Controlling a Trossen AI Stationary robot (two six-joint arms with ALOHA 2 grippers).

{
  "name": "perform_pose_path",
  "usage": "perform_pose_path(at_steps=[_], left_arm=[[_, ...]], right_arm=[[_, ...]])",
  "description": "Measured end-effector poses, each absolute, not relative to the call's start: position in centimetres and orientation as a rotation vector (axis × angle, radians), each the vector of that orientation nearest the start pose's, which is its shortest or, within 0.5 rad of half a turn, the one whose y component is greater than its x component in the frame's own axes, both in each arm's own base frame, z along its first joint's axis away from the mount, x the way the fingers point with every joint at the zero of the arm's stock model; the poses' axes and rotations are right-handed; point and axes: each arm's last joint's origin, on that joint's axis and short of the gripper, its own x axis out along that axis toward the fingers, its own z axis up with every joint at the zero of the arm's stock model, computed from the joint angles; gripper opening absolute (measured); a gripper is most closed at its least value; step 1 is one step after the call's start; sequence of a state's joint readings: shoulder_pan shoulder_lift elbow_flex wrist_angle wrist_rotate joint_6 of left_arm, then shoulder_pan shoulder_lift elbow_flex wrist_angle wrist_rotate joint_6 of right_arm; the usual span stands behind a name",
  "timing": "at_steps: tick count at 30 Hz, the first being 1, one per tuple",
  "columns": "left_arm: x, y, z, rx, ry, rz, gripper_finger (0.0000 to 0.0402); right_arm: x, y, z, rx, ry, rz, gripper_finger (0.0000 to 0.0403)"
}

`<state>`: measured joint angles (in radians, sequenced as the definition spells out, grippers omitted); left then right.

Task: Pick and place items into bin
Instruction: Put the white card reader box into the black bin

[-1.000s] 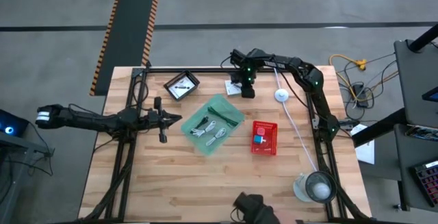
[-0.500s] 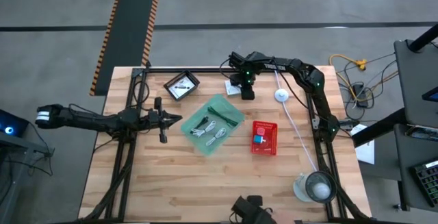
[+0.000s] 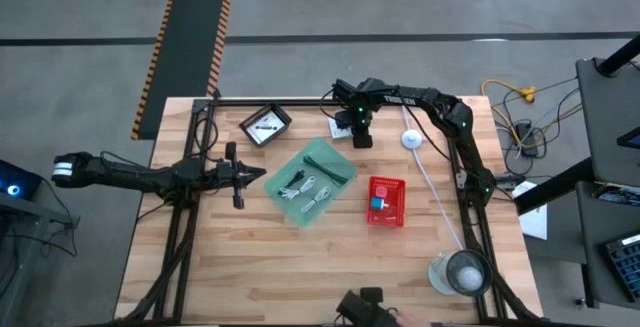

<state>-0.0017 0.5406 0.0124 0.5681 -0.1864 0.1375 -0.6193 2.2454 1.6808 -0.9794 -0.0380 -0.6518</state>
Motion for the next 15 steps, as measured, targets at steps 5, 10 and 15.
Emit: perform_pose_path(at_steps=[5, 10, 15], left_arm=[[13.2, 0.5, 17.2, 0.133, -0.027, 0.187, 0.0002], [13.2, 0.5, 17.1, 0.134, -0.025, 0.189, 0.0002], [13.2, 0.5, 17.1, 0.134, -0.024, 0.188, 0.0002]], right_arm=[[34.6, -24.5, 14.9, -0.026, 1.506, 0.002, 0.0008], [34.1, -24.4, 17.4, -0.047, 1.465, -0.031, 0.0008], [34.1, -24.0, 18.6, -0.059, 1.433, -0.031, 0.0008]])
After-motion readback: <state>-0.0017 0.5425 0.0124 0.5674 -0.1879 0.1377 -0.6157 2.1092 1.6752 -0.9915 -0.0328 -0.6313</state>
